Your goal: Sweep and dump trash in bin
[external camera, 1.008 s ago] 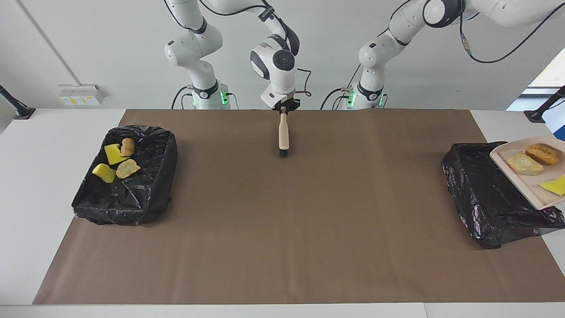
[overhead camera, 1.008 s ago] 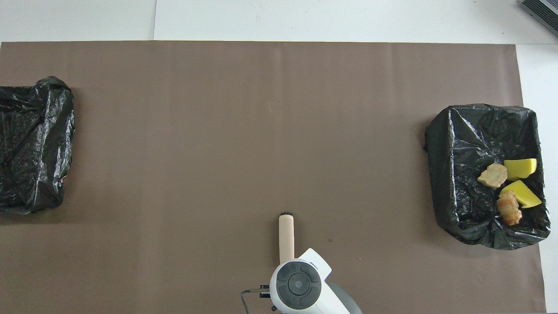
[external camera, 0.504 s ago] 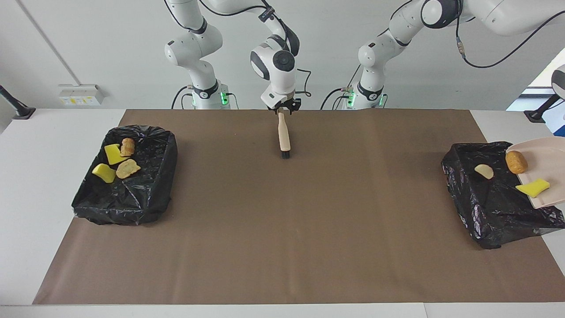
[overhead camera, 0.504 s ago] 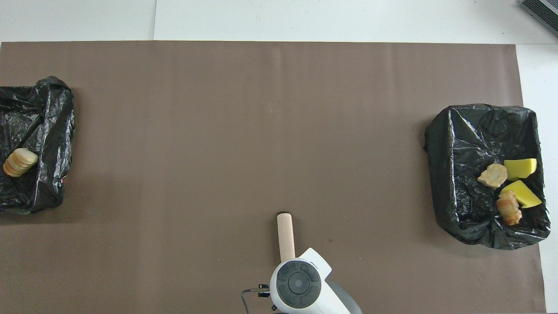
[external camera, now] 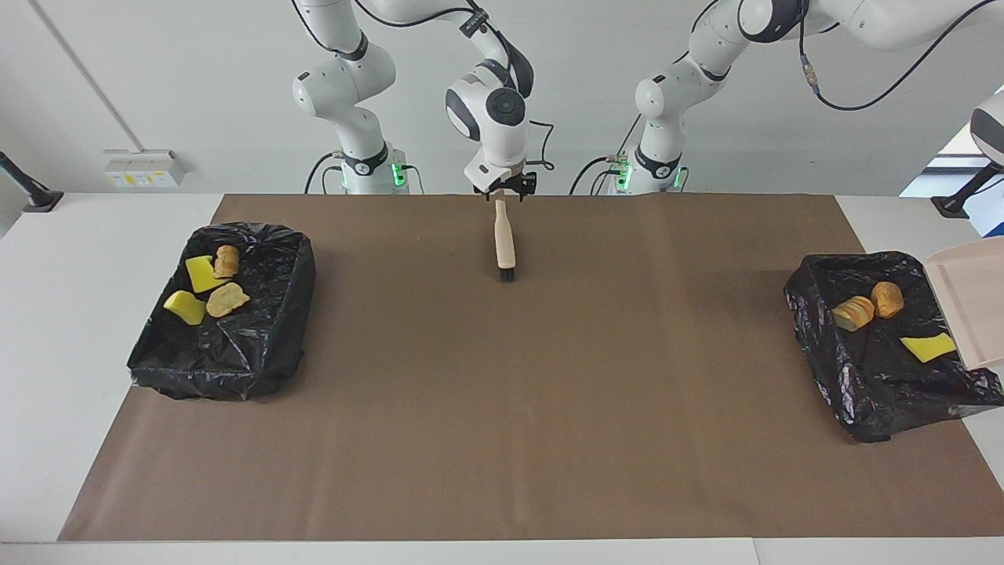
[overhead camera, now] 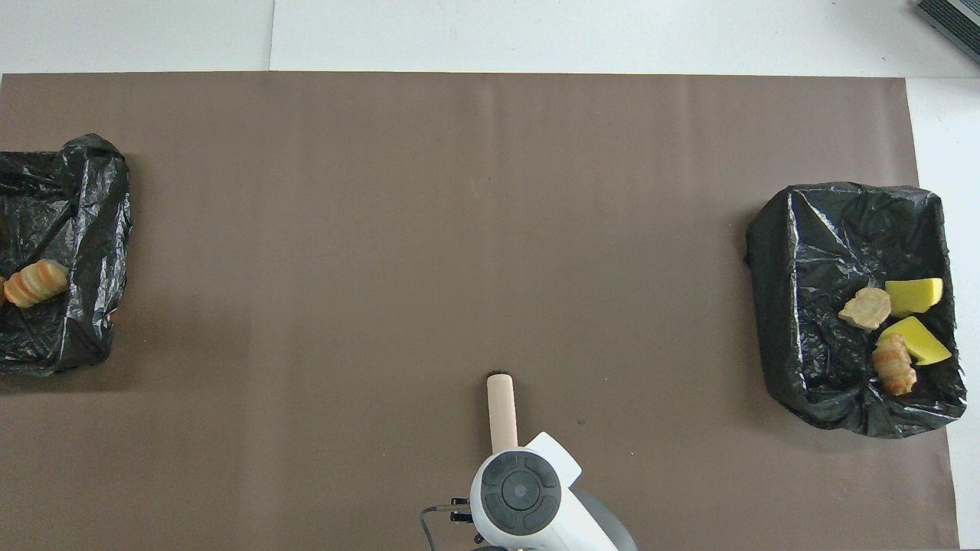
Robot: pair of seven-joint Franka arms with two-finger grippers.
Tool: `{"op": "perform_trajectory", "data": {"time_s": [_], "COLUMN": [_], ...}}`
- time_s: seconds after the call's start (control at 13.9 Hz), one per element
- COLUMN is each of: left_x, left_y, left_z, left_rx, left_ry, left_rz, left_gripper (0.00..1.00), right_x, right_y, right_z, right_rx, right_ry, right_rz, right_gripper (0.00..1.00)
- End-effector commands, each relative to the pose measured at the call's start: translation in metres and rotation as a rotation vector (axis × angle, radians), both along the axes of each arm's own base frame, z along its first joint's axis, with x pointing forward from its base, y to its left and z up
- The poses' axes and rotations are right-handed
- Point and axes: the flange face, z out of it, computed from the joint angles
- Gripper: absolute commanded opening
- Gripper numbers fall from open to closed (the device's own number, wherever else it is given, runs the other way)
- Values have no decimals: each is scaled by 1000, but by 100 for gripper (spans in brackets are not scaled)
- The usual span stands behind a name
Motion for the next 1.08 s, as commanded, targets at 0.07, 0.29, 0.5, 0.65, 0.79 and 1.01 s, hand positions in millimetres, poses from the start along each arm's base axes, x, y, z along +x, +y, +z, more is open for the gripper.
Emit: {"op": "perform_trajectory", "data": {"time_s": [0.07,0.29,0.5,0.65,0.79,1.01], "left_x": [-7,-1,1,0,-3,-9], "left_y": [-58,-113,-171,-213,-262,-329], "left_z": [20,9,-9,-27,-43,-61], "left_rx": [-166,-289,-412,-454,-493,-547], "left_ry": [-34,-34,-53,-78,-99,-166], "left_rz": [19,69,182,277,356,526], "left_gripper": [0,0,0,0,0,0], "right_x": [41,67,95,110,125,144], "right_y": [-22,-52,-102,-149,-194,-236], "right_z": [71,122,168,187,206,226], "right_rx": [36,-12,7,33,36,-15], "right_ry": [2,-15,-49,-67,-112,-161], "right_rz": [-38,-29,-67,-56,-18,40], "right_gripper": [100,100,100,100,100,100]}}
